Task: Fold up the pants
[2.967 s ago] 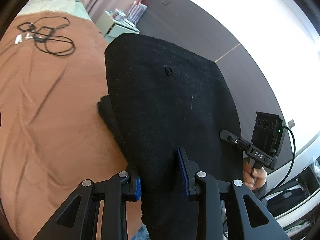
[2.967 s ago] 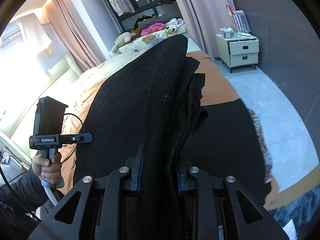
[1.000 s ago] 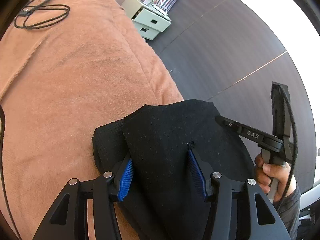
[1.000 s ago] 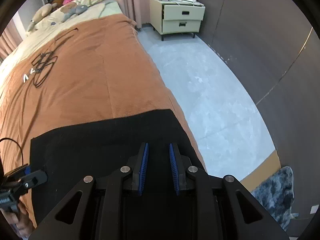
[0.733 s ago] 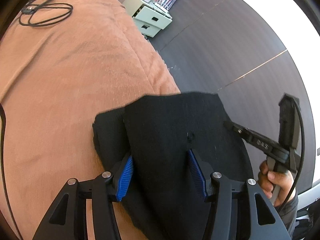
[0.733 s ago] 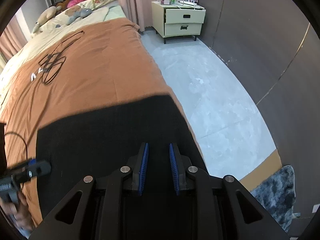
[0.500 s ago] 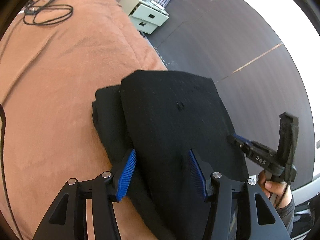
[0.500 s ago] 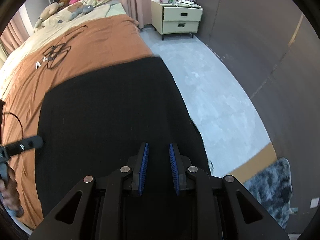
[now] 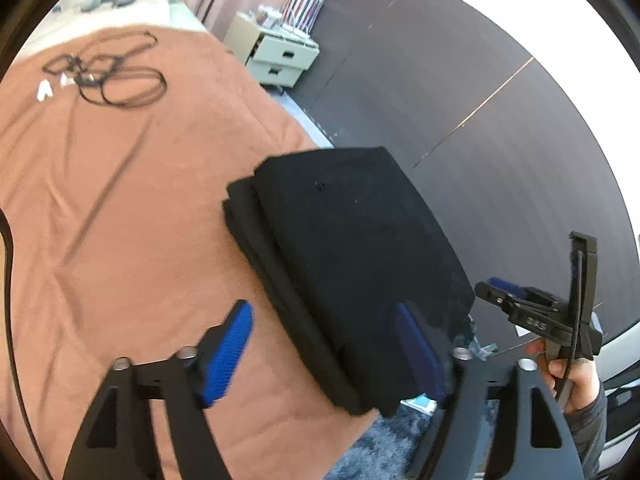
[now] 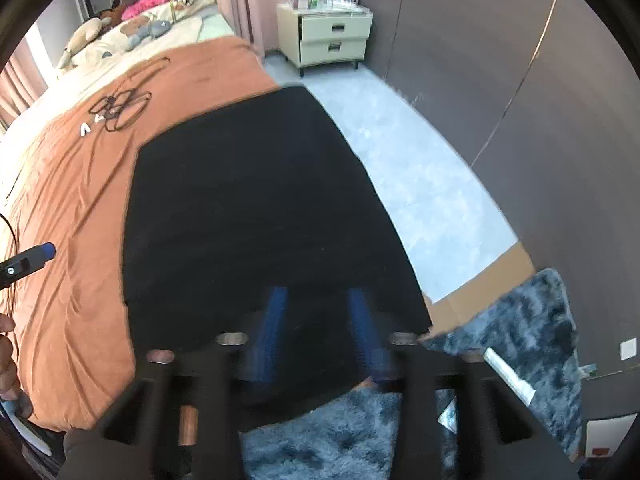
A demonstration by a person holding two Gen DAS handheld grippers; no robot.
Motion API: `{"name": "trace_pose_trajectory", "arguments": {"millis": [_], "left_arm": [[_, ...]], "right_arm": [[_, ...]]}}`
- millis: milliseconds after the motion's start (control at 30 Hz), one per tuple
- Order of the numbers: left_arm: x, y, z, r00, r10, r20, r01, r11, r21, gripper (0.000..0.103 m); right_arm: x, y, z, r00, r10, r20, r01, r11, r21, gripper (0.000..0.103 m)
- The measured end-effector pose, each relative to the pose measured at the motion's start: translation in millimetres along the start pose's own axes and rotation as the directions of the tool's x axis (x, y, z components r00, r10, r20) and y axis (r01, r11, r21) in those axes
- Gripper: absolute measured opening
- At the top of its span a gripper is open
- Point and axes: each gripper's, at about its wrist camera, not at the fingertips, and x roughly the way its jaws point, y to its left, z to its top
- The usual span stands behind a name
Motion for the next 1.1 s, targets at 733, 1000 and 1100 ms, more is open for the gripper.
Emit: {"name": "trace_pose_trajectory", "arguments": {"millis": [733, 1000, 1100], "left_arm": [[-204.2, -6.3, -63.5, 0.953, 0.128, 0.275, -0.187, 0.962, 0.201, 0.103], [-291.3, 18.2, -109.4, 0.894, 0.191, 0.404, -0.284, 0.941, 0.183, 0.103], [-313.3, 26.1, -125.9, 0.879, 0.210, 0.428, -0.310, 0.934, 0.179, 0.103]], "right_arm": [[-164.6, 103.3, -105.9, 0.976, 0.006, 0.219, -0.003, 1.000, -0.016, 0.084], [-210.1, 137.2, -159.8, 0.947, 0.050, 0.318, -0.049, 0.999, -0.010, 0.084], [-215.9, 149.9, -177.3, 0.936, 0.053, 0.349, -0.052, 0.999, -0.012, 0.087]]}}
